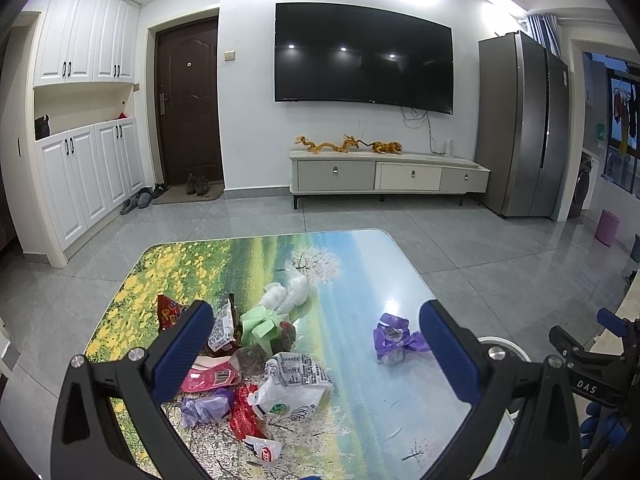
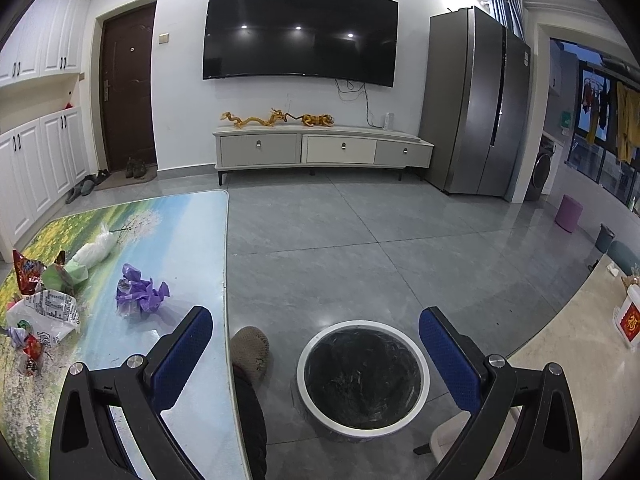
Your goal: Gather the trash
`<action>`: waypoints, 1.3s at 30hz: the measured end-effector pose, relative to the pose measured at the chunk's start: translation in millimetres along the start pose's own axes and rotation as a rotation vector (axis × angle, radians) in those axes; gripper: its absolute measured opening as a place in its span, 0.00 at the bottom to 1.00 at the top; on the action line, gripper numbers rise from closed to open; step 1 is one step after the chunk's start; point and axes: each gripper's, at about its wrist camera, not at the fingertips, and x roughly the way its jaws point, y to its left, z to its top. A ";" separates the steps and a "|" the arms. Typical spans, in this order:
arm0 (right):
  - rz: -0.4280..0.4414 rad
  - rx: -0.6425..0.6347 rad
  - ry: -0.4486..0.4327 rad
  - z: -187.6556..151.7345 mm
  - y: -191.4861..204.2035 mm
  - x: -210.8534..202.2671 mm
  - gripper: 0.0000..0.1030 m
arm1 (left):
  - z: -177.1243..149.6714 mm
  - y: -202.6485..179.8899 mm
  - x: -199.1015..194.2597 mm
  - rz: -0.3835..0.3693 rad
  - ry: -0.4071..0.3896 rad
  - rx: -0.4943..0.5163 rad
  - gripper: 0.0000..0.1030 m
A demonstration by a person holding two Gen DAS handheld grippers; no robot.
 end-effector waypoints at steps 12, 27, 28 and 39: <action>0.021 -0.026 0.016 0.7 17.5 9.8 1.00 | -6.5 20.6 6.8 0.023 0.035 -0.038 1.00; 0.019 -0.033 0.021 -2.4 17.7 7.8 1.00 | -11.5 25.5 3.1 0.024 0.044 -0.032 1.00; 0.019 -0.032 0.019 -2.3 17.3 7.6 1.00 | -11.3 25.1 2.8 0.025 0.043 -0.028 1.00; 0.004 -0.019 0.022 1.7 7.8 11.0 1.00 | 2.2 27.6 7.5 0.014 0.057 -0.011 1.00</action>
